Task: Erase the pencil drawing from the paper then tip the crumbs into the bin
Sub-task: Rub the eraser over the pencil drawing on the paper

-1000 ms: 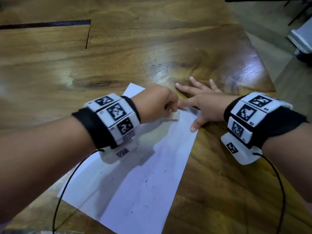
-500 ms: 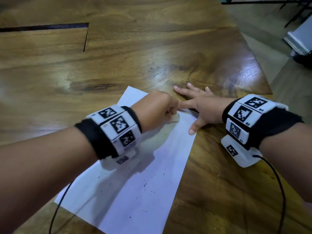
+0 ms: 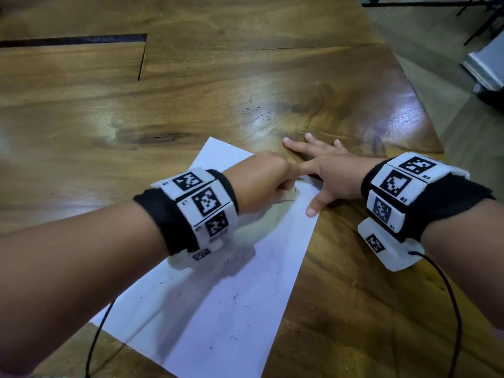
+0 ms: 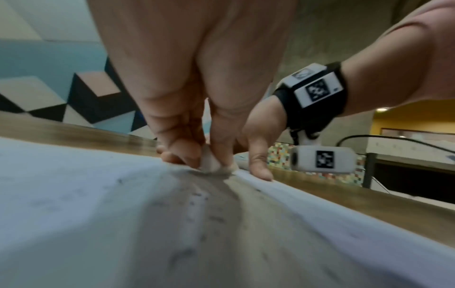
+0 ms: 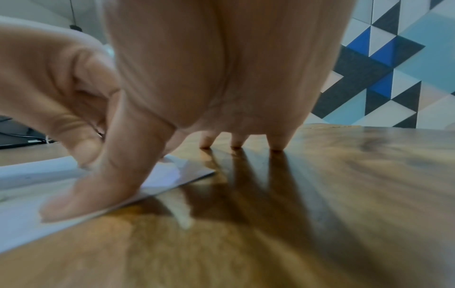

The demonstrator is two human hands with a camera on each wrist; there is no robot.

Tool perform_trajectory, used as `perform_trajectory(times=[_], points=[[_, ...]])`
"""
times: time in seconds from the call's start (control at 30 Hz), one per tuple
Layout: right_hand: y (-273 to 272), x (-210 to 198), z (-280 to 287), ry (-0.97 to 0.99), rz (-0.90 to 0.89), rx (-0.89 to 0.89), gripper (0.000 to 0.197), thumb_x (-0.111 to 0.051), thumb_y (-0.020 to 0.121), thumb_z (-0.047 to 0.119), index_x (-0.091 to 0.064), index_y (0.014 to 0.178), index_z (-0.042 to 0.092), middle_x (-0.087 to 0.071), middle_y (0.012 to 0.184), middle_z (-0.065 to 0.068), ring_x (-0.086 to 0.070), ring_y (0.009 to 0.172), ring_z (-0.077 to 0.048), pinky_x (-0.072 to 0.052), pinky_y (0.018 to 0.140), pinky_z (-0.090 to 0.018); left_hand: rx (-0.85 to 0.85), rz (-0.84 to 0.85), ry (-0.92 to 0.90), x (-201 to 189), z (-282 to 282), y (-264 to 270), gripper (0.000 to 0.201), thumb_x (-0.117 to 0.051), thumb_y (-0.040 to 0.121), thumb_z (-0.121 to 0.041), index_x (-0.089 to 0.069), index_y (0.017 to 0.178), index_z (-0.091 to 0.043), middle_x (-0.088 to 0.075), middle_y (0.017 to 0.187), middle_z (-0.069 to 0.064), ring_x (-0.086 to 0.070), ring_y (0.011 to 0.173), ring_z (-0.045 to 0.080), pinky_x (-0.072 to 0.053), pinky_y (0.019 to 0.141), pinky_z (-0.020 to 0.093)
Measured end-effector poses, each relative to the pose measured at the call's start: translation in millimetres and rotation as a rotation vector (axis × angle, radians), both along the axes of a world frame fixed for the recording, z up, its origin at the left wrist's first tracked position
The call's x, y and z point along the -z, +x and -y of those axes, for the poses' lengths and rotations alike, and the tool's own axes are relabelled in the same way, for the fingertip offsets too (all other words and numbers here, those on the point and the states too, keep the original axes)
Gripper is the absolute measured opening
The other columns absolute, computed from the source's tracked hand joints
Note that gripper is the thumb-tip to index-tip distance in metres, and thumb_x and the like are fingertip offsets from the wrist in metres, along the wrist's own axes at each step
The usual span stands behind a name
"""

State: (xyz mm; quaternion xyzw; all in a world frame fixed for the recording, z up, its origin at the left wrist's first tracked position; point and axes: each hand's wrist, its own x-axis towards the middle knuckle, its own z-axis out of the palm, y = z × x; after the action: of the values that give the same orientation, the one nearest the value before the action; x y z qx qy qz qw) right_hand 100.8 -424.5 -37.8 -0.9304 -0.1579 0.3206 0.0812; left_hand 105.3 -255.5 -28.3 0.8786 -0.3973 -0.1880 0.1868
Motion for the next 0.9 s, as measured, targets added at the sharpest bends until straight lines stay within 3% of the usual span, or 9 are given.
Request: perform_trajectory(times=[0.1, 0.17, 0.23, 0.3, 0.4, 0.47, 0.6, 0.7, 0.9], points=[[0.3, -1.2, 2.2, -0.002, -0.015, -0.016, 0.097, -0.080, 0.062, 0.044, -0.011, 0.125, 0.068, 0.020, 0.153, 0.022, 0.025, 0.141, -0.014, 0.010, 0.112, -0.058, 0.178, -0.123, 0.089, 3.2, -24.8, -20.0, 0.006, -0.058, 0.077, -0.009, -0.058, 0.071, -0.009, -0.063, 0.075, 0.009, -0.052, 0.069, 0.024, -0.040, 0.063, 0.031], [-0.1, -1.4, 2.1, -0.011, -0.020, -0.023, 0.096, -0.079, 0.063, 0.044, -0.005, 0.119, 0.070, 0.021, 0.153, 0.022, 0.025, 0.141, -0.015, 0.009, 0.112, -0.058, 0.272, -0.227, 0.185, 2.3, -40.1, -31.9, 0.008, -0.057, 0.077, -0.008, -0.063, 0.077, -0.012, -0.065, 0.079, 0.005, -0.054, 0.072, 0.021, -0.043, 0.067, 0.028], [-0.2, -0.8, 1.7, -0.012, -0.019, -0.022, 0.097, -0.080, 0.063, 0.044, -0.005, 0.119, 0.070, 0.020, 0.153, 0.022, 0.025, 0.141, -0.015, 0.009, 0.112, -0.058, 0.235, -0.214, 0.159, 0.0, -39.1, -29.3, 0.010, -0.058, 0.075, -0.006, -0.064, 0.077, -0.013, -0.064, 0.077, 0.002, -0.054, 0.071, 0.018, -0.039, 0.064, 0.018], [0.0, 0.5, 1.0, -0.003, -0.013, -0.012, 0.096, -0.080, 0.063, 0.043, -0.012, 0.126, 0.067, 0.019, 0.153, 0.022, 0.024, 0.141, -0.014, 0.009, 0.112, -0.058, 0.100, -0.076, 0.037, -3.5, -23.6, -16.0, 0.005, -0.061, 0.076, -0.009, -0.062, 0.073, -0.012, -0.058, 0.069, 0.000, -0.049, 0.065, 0.019, -0.034, 0.059, 0.012], [0.2, 0.7, 0.7, 0.004, 0.001, -0.005, 0.087, -0.081, 0.061, 0.043, -0.023, 0.123, 0.065, 0.018, 0.154, 0.021, 0.023, 0.142, -0.014, 0.010, 0.113, -0.057, 0.002, 0.025, 0.003, -7.0, 3.5, -1.4, 0.003, -0.059, 0.080, -0.008, -0.061, 0.082, -0.008, -0.052, 0.075, 0.001, -0.046, 0.069, 0.020, -0.026, 0.056, 0.023], [-0.2, 0.9, 1.1, 0.013, 0.003, -0.004, 0.089, -0.081, 0.061, 0.043, -0.024, 0.125, 0.064, 0.018, 0.154, 0.021, 0.023, 0.142, -0.014, 0.010, 0.113, -0.057, 0.020, 0.005, 0.047, -2.8, 3.0, -4.6, 0.006, -0.056, 0.082, -0.007, -0.054, 0.077, -0.010, -0.051, 0.079, 0.005, -0.046, 0.071, 0.022, -0.023, 0.056, 0.025], [-0.7, -0.1, 2.3, -0.006, -0.005, -0.025, 0.095, -0.079, 0.063, 0.045, -0.007, 0.120, 0.070, 0.019, 0.153, 0.021, 0.025, 0.141, -0.014, 0.009, 0.112, -0.057, 0.201, -0.085, 0.035, 6.5, -37.9, -37.9, 0.012, -0.057, 0.079, -0.009, -0.055, 0.067, -0.009, -0.057, 0.073, 0.010, -0.050, 0.067, 0.025, -0.036, 0.060, 0.030], [-0.4, 0.8, 2.3, -0.015, -0.002, -0.032, 0.095, -0.079, 0.063, 0.046, -0.004, 0.117, 0.072, 0.020, 0.153, 0.021, 0.025, 0.141, -0.014, 0.008, 0.112, -0.058, 0.277, -0.195, 0.088, 6.4, -55.3, -52.3, 0.008, -0.056, 0.079, -0.010, -0.061, 0.073, -0.010, -0.059, 0.078, 0.006, -0.052, 0.069, 0.020, -0.041, 0.064, 0.030], [-0.8, -0.2, 1.7, 0.010, -0.007, -0.023, 0.093, -0.080, 0.063, 0.044, -0.005, 0.105, 0.078, 0.019, 0.153, 0.022, 0.025, 0.141, -0.013, 0.011, 0.112, -0.057, 0.047, -0.038, -0.070, 0.5, -13.9, -19.4, 0.010, -0.062, 0.079, -0.014, -0.061, 0.074, -0.006, -0.057, 0.075, 0.005, -0.051, 0.071, 0.023, -0.037, 0.065, 0.030]])
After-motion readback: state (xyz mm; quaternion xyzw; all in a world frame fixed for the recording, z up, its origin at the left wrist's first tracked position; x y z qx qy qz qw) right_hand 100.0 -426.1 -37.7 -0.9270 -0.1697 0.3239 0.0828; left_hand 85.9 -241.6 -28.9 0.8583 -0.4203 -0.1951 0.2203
